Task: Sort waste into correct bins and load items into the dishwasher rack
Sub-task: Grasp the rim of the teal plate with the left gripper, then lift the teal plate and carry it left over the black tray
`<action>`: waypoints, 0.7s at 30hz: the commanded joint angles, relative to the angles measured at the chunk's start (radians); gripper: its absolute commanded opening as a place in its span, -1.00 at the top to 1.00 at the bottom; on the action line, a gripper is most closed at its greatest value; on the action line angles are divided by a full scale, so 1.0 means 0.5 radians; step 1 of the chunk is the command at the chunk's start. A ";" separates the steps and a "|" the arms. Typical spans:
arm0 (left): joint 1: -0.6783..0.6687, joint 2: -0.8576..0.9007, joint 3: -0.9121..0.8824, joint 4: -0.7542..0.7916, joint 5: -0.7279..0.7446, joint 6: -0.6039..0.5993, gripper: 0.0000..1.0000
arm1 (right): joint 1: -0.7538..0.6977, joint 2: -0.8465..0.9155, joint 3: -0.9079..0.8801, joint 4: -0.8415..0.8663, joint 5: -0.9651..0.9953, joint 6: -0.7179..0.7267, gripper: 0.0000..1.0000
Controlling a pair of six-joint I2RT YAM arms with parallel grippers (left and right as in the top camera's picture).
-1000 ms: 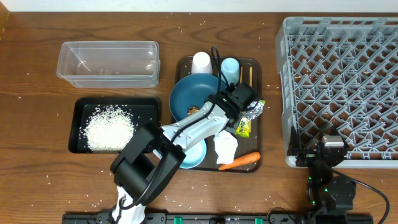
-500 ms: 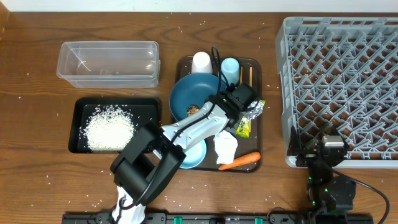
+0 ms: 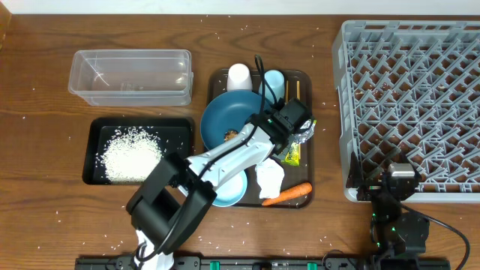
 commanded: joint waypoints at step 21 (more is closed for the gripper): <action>0.122 -0.839 -0.021 -0.175 -0.032 -0.162 0.88 | 0.009 -0.012 -0.003 -0.008 0.005 -0.016 -0.99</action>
